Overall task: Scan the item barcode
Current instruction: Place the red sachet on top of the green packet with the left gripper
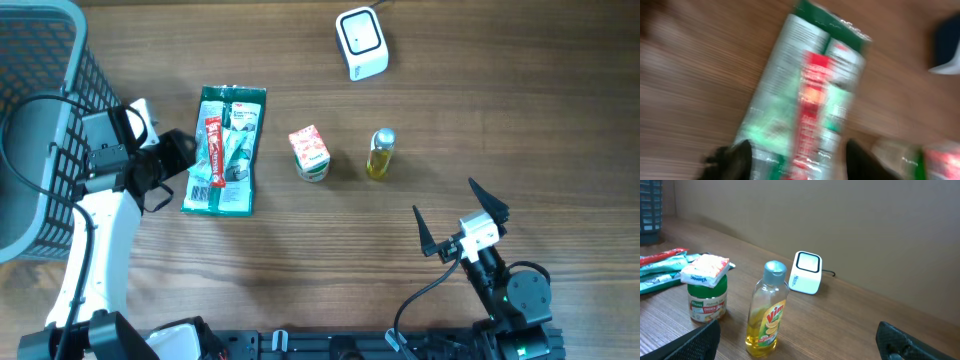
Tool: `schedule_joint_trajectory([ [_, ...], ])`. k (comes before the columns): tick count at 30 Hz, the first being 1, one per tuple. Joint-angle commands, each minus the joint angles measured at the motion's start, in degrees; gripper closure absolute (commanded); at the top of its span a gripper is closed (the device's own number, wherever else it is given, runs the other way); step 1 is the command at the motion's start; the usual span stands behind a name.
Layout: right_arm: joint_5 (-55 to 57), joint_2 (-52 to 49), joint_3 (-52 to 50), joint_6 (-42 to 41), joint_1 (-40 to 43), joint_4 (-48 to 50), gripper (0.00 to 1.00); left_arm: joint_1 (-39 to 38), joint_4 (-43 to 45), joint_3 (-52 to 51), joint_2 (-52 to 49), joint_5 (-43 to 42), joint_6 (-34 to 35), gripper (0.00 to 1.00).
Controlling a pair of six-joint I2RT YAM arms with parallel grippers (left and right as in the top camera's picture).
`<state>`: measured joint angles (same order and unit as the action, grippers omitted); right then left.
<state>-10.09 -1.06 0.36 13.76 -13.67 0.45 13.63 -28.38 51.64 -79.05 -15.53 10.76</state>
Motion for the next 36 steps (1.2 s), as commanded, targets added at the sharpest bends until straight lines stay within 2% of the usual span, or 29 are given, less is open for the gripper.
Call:
schedule_joint_trajectory([
  [1, -0.31, 0.24, -0.07, -0.24, 0.24, 0.31, 0.00, 0.37, 2.19, -0.26, -1.95, 16.26, -3.82, 0.64],
  [4, -0.31, 0.24, -0.07, -0.24, 0.24, 0.31, 0.00, 0.37, 2.97, -0.26, -7.65, 16.94, -2.86, 0.59],
  [9, -0.31, 0.24, -0.07, -0.24, 0.24, 0.31, 0.01, -0.04, 3.54, -0.26, -16.41, 16.79, -3.08, 0.59],
  [12, -0.31, 0.24, -0.07, -0.24, 0.24, 0.33, 0.00, -2.23, 3.61, -0.26, -17.05, 10.88, -3.10, 0.58],
  [15, -0.31, 0.24, -0.07, -0.24, 0.24, 0.31, 0.00, -5.01, 3.17, -0.26, -16.81, 10.60, -3.10, 0.57],
  [19, -0.31, 0.24, -0.07, -0.26, 0.24, 0.31, 0.00, -5.09, 4.09, -0.26, -14.47, 23.41, -3.02, 0.55],
  [21, -0.31, 0.24, -0.07, -0.26, 0.24, 0.31, 0.00, -5.09, 6.34, -0.26, -13.49, 24.04, -3.04, 0.44],
  [22, -0.31, 0.24, -0.07, -0.24, 0.24, 0.31, 0.00, -5.09, 7.65, -0.26, -13.31, 25.00, -3.04, 0.32],
  [23, -0.31, 0.24, -0.07, -0.26, 0.24, 0.33, 0.00, -5.11, 8.70, -0.26, -13.31, 26.10, -3.06, 0.00],
  [36, -0.31, 0.24, -0.07, -0.24, 0.24, 0.31, 0.00, -5.11, 8.26, -0.26, -13.31, 26.08, -3.06, 0.00],
])
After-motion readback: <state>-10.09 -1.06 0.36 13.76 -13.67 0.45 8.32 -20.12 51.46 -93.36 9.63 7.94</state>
